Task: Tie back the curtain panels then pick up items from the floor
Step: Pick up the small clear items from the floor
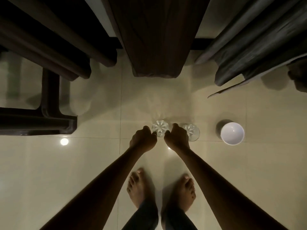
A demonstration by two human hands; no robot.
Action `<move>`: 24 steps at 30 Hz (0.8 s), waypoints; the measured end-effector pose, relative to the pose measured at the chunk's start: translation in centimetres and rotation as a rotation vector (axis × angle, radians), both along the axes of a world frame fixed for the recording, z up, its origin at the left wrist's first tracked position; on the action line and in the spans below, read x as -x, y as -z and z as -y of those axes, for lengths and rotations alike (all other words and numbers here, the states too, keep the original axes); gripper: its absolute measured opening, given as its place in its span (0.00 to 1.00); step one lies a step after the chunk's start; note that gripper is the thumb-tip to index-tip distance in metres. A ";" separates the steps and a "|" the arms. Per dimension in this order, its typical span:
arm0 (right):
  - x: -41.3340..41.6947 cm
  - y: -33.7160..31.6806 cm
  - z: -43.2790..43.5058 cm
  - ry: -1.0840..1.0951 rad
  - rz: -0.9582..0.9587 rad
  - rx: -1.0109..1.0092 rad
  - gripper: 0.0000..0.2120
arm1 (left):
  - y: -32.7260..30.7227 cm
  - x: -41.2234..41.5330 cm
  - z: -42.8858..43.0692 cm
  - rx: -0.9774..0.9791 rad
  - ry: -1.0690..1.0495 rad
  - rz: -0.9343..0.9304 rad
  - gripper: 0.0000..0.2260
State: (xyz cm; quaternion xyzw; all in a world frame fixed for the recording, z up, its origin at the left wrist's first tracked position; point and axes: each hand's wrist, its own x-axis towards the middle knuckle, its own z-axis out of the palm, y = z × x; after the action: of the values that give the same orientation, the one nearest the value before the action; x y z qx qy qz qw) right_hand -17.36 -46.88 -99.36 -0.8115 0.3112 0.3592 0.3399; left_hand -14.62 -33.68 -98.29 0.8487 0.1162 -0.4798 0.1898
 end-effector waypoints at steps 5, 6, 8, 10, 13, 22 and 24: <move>-0.1 4.1 -0.4 0.011 -0.008 -0.008 0.20 | 3.7 0.1 1.1 -0.044 -0.024 0.017 0.19; 0.0 4.7 -0.4 0.013 0.005 -0.008 0.21 | 4.2 0.3 1.3 -0.040 -0.038 0.021 0.18; 0.2 5.5 -0.4 0.026 0.043 -0.009 0.23 | 5.1 0.6 1.6 -0.026 -0.069 0.041 0.16; 0.2 5.9 -0.3 0.063 0.077 -0.037 0.25 | 5.5 0.7 1.7 -0.035 -0.115 0.075 0.17; 0.3 5.7 -0.1 0.091 0.111 -0.058 0.23 | 5.4 0.6 1.7 -0.033 -0.214 0.101 0.20; 0.9 -4.1 1.2 0.143 0.158 -0.205 0.25 | -4.2 1.0 0.6 0.059 -0.352 0.206 0.20; 1.0 -8.2 1.4 0.148 0.160 -0.249 0.24 | -8.2 1.1 0.2 0.081 -0.360 0.217 0.20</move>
State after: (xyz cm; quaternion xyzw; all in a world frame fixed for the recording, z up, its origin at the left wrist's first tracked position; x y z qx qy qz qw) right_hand -18.34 -48.28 -91.15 -0.7640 0.2952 0.3031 0.4872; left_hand -15.72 -33.90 -90.10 0.8526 0.2253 -0.3484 0.3177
